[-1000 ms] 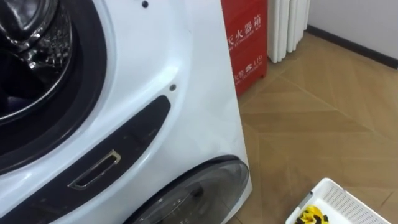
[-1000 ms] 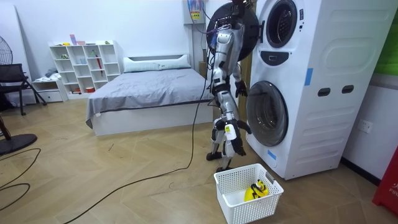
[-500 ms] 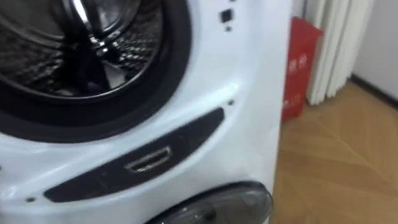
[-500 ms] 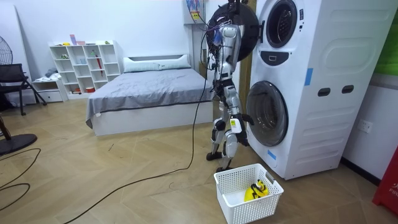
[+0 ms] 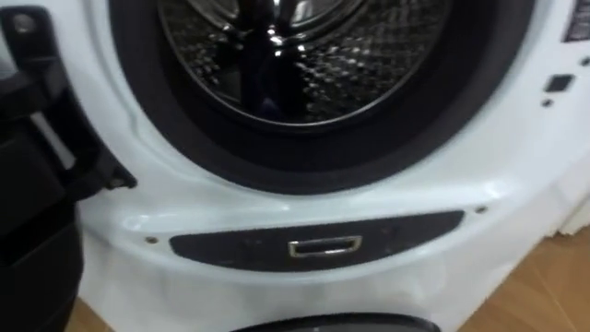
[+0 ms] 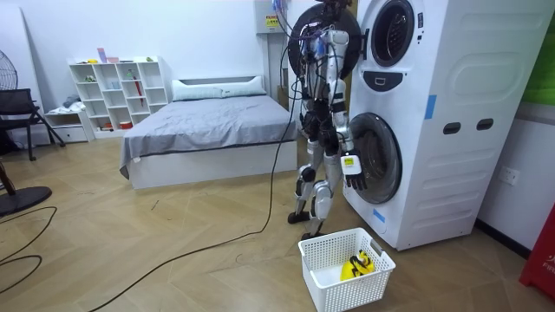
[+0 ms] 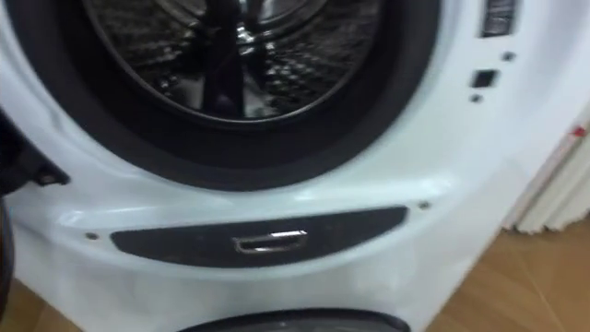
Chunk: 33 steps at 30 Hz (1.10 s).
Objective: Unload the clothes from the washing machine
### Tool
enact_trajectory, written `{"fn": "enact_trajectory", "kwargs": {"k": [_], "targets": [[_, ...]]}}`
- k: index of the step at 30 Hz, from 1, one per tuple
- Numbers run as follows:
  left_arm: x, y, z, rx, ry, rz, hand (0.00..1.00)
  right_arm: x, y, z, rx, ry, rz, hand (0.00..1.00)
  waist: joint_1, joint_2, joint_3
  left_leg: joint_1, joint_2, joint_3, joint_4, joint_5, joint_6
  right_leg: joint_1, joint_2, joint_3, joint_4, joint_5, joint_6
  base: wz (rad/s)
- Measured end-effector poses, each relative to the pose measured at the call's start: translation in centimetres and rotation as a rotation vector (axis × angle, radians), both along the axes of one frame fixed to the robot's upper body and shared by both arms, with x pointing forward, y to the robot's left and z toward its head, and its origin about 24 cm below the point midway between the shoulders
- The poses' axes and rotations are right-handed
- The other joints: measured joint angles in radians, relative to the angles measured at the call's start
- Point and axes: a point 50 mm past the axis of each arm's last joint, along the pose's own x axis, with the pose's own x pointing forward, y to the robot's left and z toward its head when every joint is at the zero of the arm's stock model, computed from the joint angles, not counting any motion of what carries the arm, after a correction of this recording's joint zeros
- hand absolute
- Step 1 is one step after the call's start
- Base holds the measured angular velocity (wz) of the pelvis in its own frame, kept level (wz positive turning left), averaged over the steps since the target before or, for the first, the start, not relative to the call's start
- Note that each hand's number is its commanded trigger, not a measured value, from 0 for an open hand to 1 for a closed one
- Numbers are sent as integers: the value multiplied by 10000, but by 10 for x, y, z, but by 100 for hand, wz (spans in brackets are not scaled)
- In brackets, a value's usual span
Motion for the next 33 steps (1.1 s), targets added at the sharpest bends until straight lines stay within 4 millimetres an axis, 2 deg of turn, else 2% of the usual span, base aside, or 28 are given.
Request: {"fn": "enact_trajectory", "kwargs": {"k": [6,10,13,16,21,24,26,28,29,30,31,32,33], "targets": [[-3,2,0,198,104,-74,0,2,6,-2,160,190,983,0,249,-47,74,345,-50,-304,-106,-2,-2,536,-35,-242,-234,-3,5,16],[-3,3,0,324,168,-262,0,0,10,-3,166,327,1512,0,269,-109,56,353,-47,-329,-130,-28,-33,584,-20,-238,-276,2,18,4],[-1,3,1,600,254,-858,0,-8,12,-4,78,707,2111,0,355,-166,36,382,-41,-313,-157,-46,-49,612,-9,-235,-266,13,33,0],[0,2,1,649,281,-1092,0,-10,12,-4,-16,843,2428,0,356,-168,44,417,-41,-276,-153,-47,-47,605,-20,-264,-209,16,36,-1],[3,3,1,666,212,-1101,0,0,13,-3,-65,491,2628,0,246,-51,53,481,-62,-279,-146,-51,-37,619,-73,-320,-66,5,44,0],[2,4,2,724,239,-1084,0,4,15,-2,-13,327,2895,0,290,34,61,585,-47,-286,-139,-52,-35,652,-52,-299,-35,4,46,-3],[2,5,2,769,243,-1056,0,9,17,-1,-59,169,3232,0,339,14,49,583,-25,-282,-104,-52,-36,569,-42,-313,53,1,42,-2],[1,6,2,827,278,-1029,0,10,17,-1,-16,94,3527,0,460,19,42,584,66,-243,-73,-64,-54,527,-23,-292,71,-23,1,-11],[-2,8,2,961,370,-1012,0,10,18,-1,-11,155,3790,0,628,9,41,568,145,-86,104,-170,-105,494,56,-232,155,-44,-39,-28],[-7,11,2,1097,578,-972,0,9,19,-1,-54,229,4196,0,808,57,62,420,285,-7,539,-365,-181,431,166,-222,304,-91,-122,-30],[-9,13,2,1158,697,-1041,0,10,20,-1,-69,259,4400,0,803,47,63,293,329,-7,841,-475,-238,399,233,-254,365,-102,-170,-23],[-10,15,2,1291,843,-1319,0,11,21,-1,-120,302,4775,0,837,22,55,-61,472,-46,1603,-665,-392,334,345,-288,426,-129,-274,-17],[-13,16,2,1309,1009,-1451,0,13,21,-1,-238,337,5143,0,855,-38,12,-508,605,-85,2357,-736,-484,200,435,-266,443,-136,-384,-18]]}}
